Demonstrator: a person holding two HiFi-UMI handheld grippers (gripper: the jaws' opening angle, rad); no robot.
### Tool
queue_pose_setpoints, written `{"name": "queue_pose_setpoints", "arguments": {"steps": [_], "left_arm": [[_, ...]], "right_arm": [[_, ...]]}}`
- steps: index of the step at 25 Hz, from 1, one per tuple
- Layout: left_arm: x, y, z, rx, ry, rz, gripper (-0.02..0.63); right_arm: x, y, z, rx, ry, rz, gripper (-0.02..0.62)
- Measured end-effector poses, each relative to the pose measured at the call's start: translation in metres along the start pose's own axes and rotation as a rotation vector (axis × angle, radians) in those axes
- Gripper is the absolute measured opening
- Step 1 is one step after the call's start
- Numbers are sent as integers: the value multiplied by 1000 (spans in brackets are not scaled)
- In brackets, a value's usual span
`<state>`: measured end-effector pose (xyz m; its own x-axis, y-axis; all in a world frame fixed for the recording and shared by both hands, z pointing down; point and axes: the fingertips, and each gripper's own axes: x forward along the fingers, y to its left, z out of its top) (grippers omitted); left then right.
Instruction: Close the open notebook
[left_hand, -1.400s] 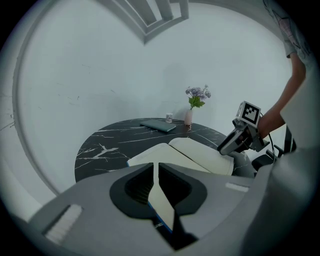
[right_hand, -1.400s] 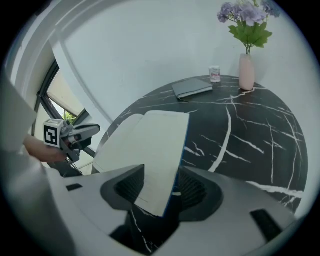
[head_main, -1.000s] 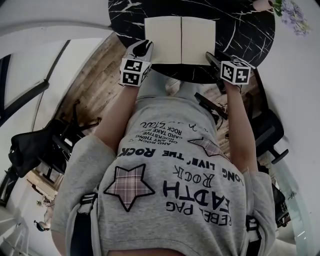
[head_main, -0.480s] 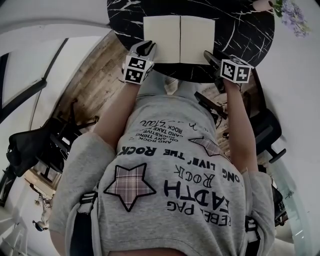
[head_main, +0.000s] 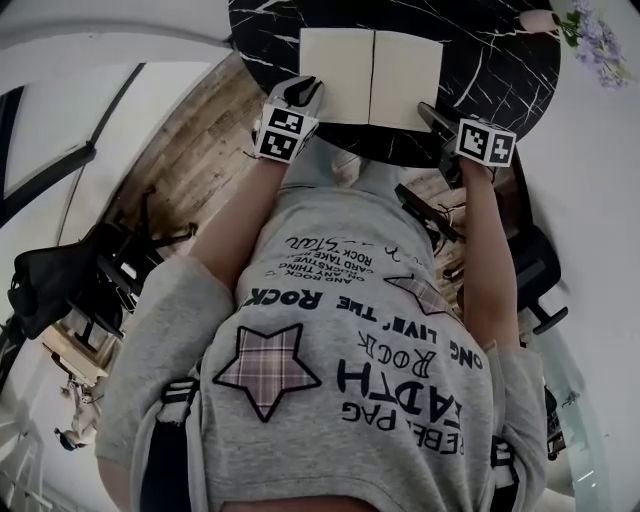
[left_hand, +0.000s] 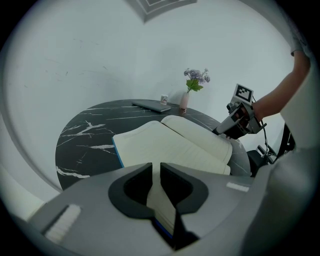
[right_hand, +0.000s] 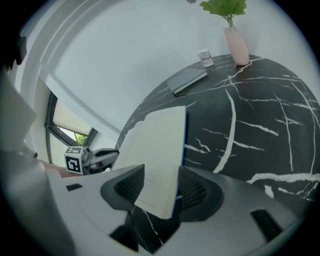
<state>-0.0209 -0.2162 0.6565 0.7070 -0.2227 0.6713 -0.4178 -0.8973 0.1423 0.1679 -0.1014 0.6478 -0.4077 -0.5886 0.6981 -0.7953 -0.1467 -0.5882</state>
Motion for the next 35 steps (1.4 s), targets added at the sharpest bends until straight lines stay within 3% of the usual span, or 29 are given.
{"name": "queue_pose_setpoints", "arguments": {"steps": [5, 9, 14, 22, 26, 28, 30, 35], "left_arm": [[-1, -1, 0, 9, 1, 10, 37], [-1, 2, 0, -4, -1, 14, 37], [0, 0, 1, -12, -3, 3, 37], [-2, 0, 0, -11, -1, -5, 37], [-2, -1, 1, -12, 2, -24, 37], [-2, 0, -2, -4, 3, -32, 37], [-5, 2, -3, -11, 8, -30, 37], [-18, 13, 1, -35, -18, 8, 37]], "right_arm": [[4, 6, -2, 32, 27, 43, 184], [9, 23, -2, 105, 7, 147, 186], [4, 30, 2, 97, -31, 164, 184], [-10, 79, 26, 29, -94, 287, 178], [-17, 117, 47, -54, -150, 369, 132], [-17, 129, 55, -48, -180, 418, 107], [-13, 142, 57, -27, -171, 473, 140], [10, 176, 53, -67, -103, 534, 143]]}}
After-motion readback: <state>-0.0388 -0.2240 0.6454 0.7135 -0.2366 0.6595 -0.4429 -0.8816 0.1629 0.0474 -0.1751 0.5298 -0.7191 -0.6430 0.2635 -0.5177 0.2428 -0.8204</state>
